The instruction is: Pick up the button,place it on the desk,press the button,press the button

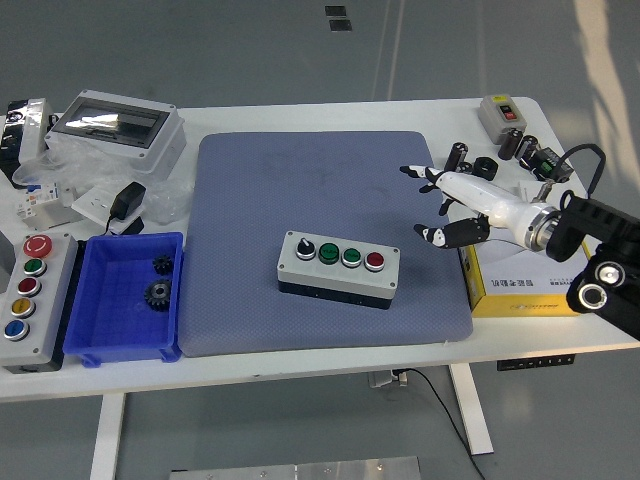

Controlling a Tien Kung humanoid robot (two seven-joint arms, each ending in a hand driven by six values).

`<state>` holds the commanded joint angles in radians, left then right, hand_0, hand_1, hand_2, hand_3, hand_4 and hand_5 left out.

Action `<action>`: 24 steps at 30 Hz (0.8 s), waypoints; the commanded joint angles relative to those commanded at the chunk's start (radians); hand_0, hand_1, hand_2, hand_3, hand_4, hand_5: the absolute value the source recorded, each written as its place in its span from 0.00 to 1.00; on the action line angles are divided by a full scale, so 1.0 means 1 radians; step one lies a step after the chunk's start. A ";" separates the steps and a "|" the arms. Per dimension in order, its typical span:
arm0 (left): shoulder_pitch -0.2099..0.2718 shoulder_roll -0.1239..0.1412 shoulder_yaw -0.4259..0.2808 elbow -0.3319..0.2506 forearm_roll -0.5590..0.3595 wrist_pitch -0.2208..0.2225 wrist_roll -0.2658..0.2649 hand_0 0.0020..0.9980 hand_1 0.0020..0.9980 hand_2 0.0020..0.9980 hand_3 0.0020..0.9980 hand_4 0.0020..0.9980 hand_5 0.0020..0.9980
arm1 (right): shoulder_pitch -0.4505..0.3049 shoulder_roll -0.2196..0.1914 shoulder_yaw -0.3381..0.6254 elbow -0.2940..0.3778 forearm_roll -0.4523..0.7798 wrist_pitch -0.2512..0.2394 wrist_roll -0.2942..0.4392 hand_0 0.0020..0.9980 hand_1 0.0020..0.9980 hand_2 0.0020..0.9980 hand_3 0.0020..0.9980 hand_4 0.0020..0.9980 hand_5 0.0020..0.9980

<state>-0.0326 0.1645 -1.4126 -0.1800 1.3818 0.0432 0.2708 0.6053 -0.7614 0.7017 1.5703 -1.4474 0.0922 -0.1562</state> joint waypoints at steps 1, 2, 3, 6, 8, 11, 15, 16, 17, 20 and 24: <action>0.001 0.001 -0.001 0.000 0.001 0.000 0.000 0.62 0.51 0.53 0.58 0.59 0.21 | 0.005 -0.013 0.025 0.024 0.030 0.035 -0.026 0.65 0.86 0.97 1.00 0.56 0.05; 0.001 0.001 -0.002 0.000 0.002 0.000 0.001 0.62 0.51 0.53 0.58 0.59 0.21 | 0.011 -0.021 0.045 0.044 0.059 0.065 -0.047 0.65 0.86 0.97 1.00 0.56 0.05; 0.001 0.001 -0.004 0.000 0.005 -0.001 0.001 0.62 0.51 0.53 0.58 0.59 0.21 | 0.027 -0.025 0.066 0.068 0.101 0.102 -0.073 0.65 0.86 0.97 1.00 0.56 0.05; -0.002 0.001 -0.006 0.000 0.007 -0.002 0.001 0.62 0.51 0.53 0.58 0.59 0.21 | 0.071 -0.016 0.067 0.092 0.215 0.190 -0.125 0.77 0.87 0.92 0.99 0.56 0.05; -0.005 0.000 -0.005 0.000 0.007 -0.003 0.000 0.62 0.51 0.53 0.58 0.59 0.21 | 0.110 0.003 0.042 0.086 0.289 0.242 -0.152 0.77 0.87 0.92 0.99 0.56 0.05; -0.006 0.000 -0.005 0.000 0.008 -0.004 0.000 0.62 0.51 0.53 0.58 0.59 0.21 | 0.162 0.027 0.012 0.077 0.381 0.307 -0.191 0.32 0.61 0.68 0.87 0.56 0.06; -0.006 0.004 -0.005 0.000 0.005 -0.003 0.002 0.62 0.51 0.53 0.58 0.59 0.21 | 0.236 0.048 -0.033 0.062 0.472 0.375 -0.254 0.32 0.61 0.68 0.87 0.56 0.06; -0.006 0.005 -0.005 0.000 0.004 -0.003 0.002 0.62 0.51 0.53 0.58 0.59 0.21 | 0.253 0.052 -0.045 0.057 0.482 0.383 -0.267 0.32 0.61 0.68 0.87 0.56 0.06; -0.006 0.006 -0.004 0.000 0.003 -0.003 0.003 0.62 0.51 0.53 0.58 0.59 0.21 | 0.265 0.054 -0.055 0.053 0.487 0.389 -0.275 0.03 0.20 0.37 0.87 0.39 0.00; -0.006 0.008 -0.005 0.000 0.002 -0.002 0.004 0.62 0.51 0.53 0.58 0.59 0.21 | 0.305 0.067 -0.091 0.035 0.480 0.396 -0.299 0.03 0.20 0.37 0.87 0.39 0.00; -0.008 0.007 -0.004 0.000 0.002 -0.002 0.006 0.62 0.51 0.53 0.58 0.59 0.22 | 0.337 0.097 -0.133 -0.001 0.463 0.392 -0.313 0.00 0.13 0.26 0.86 0.37 0.00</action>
<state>-0.0401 0.1711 -1.4168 -0.1800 1.3836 0.0411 0.2768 0.9426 -0.6645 0.5689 1.5690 -0.9842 0.4842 -0.4693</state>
